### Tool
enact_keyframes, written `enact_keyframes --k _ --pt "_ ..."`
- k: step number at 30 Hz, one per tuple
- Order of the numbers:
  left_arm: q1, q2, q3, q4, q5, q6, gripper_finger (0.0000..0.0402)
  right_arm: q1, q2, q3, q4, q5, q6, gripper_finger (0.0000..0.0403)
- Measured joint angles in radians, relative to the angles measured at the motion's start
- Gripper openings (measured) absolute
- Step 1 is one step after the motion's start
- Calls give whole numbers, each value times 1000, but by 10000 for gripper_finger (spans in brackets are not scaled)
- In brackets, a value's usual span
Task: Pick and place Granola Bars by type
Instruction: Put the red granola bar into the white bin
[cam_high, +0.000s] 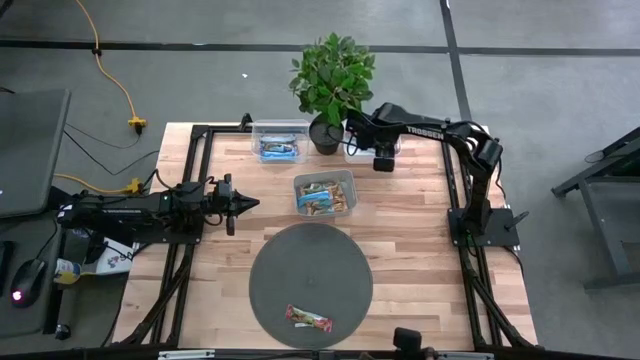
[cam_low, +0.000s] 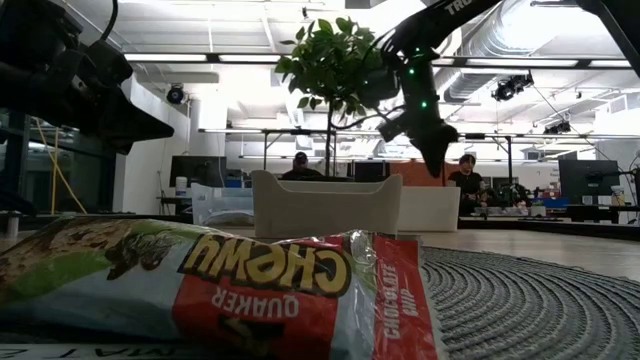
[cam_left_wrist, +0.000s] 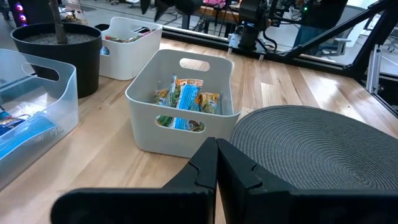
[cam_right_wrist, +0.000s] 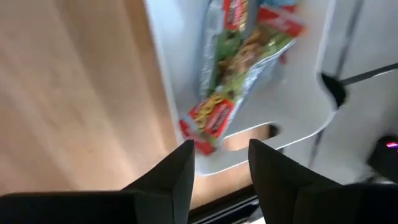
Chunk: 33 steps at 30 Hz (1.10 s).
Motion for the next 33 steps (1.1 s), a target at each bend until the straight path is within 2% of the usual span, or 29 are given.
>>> enact_keyframes --k 3,11,19,24,33 --pt "0 0 0 0 0 0 1 0 0 0 -41 -67 59 135" --pt "0 0 0 0 0 0 1 0 0 0 -149 -336 213 135" --pt "0 0 0 0 0 0 1 2 0 0 -247 -559 301 135" --pt "0 0 0 0 0 0 1 29 0 0 -292 -628 350 135" --pt "0 0 0 0 0 0 1 167 -28 0 -335 -662 434 135"
